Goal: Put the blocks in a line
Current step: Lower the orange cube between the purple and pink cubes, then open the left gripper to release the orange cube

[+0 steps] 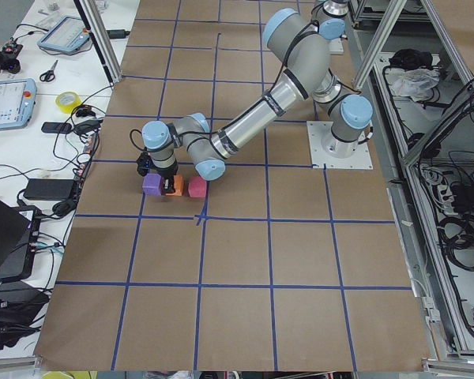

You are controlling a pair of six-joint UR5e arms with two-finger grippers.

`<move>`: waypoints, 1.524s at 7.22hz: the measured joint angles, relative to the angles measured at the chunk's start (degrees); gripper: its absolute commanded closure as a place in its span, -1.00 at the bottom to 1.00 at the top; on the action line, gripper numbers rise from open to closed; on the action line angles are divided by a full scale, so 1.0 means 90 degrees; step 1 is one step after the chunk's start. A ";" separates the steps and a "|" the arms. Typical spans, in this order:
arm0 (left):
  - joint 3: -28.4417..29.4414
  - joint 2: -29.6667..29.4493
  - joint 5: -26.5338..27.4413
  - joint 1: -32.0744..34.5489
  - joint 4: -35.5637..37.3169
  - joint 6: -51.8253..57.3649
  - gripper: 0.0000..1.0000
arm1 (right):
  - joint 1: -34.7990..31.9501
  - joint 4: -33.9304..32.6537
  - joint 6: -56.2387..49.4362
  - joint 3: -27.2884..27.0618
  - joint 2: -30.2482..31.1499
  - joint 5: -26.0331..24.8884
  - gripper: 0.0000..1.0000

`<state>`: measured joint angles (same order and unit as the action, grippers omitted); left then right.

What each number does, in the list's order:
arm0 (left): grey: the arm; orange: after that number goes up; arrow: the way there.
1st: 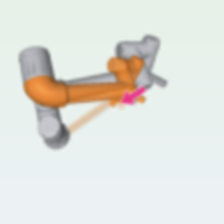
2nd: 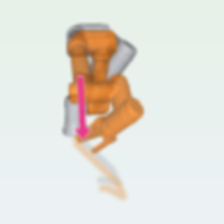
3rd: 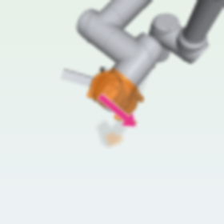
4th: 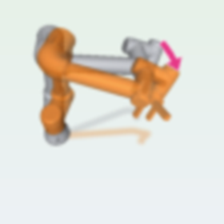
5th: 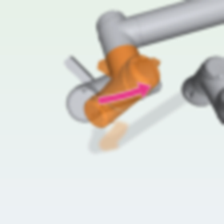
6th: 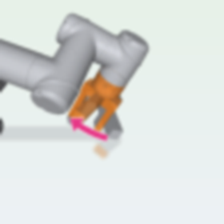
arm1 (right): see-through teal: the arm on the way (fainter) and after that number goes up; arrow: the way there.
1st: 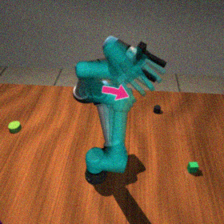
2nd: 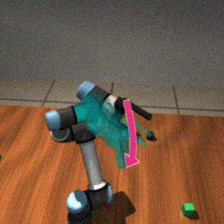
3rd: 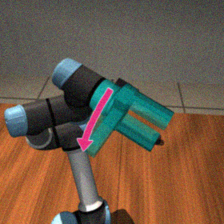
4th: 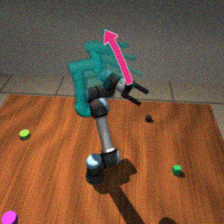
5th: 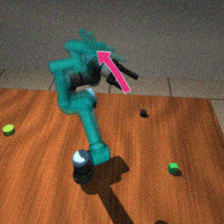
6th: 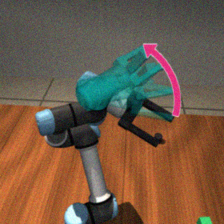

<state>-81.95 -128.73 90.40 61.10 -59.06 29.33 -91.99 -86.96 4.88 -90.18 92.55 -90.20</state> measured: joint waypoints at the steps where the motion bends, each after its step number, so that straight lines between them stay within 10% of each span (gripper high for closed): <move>1: -0.0003 -0.0014 0.0006 -0.0004 0.0051 0.0046 1.00 | 0.0001 0.0007 0.0001 -0.0003 0.0000 -0.0004 -1.00; 2: -0.0013 -0.0034 0.0010 -0.0008 0.0138 0.0121 1.00 | 0.0000 0.0006 0.0005 -0.0004 0.0002 -0.0004 -1.00; 4: -0.0097 -0.0038 0.0012 -0.0012 0.0208 0.0148 -0.95 | -0.0001 -0.0004 0.0013 -0.0001 0.0003 -0.0005 -1.00; 11: -0.0197 0.0073 0.0079 -0.0064 0.0300 0.0298 -1.00 | -0.0013 -0.0012 0.0055 -0.0008 0.0000 -0.0010 -1.00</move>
<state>-83.72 -128.07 91.12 60.52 -56.36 32.01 -92.11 -87.07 5.38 -90.25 92.55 -90.28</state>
